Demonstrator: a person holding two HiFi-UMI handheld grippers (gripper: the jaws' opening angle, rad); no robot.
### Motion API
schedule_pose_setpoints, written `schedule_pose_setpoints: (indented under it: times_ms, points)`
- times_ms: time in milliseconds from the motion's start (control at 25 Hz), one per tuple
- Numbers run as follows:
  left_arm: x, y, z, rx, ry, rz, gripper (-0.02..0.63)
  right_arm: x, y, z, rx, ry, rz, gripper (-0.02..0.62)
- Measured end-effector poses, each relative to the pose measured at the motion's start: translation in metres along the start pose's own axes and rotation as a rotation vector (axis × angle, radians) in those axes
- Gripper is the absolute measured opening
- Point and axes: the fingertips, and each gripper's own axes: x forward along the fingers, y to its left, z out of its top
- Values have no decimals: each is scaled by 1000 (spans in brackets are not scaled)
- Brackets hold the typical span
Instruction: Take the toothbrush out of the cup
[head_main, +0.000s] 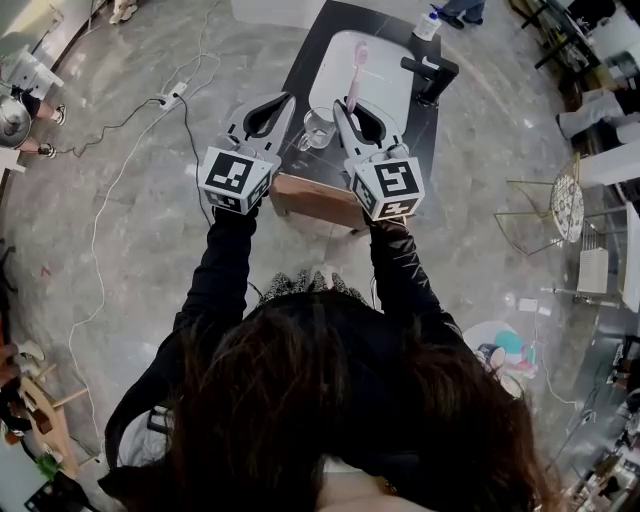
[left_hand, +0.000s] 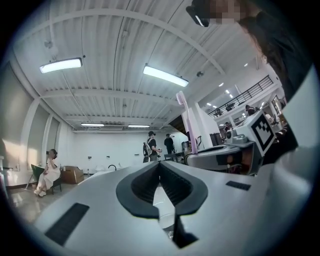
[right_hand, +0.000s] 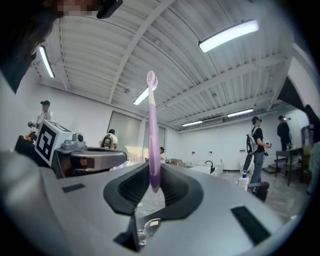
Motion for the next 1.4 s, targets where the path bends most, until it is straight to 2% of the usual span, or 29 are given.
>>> schedule_pose_setpoints:
  times_ms: [160, 440, 720, 1400]
  points:
    - [2, 0, -5, 4, 41, 22, 8, -2, -2, 0, 6, -4, -6, 63]
    - [0, 6, -19, -35, 107, 73, 8, -2, -4, 0, 15, -9, -17, 60]
    - [-4, 7, -35, -43, 156, 79, 8, -4, -1, -5, 15, -5, -27, 58]
    - [5, 5, -37, -44, 169, 66, 8, -2, -3, -13, 20, 9, -16, 57]
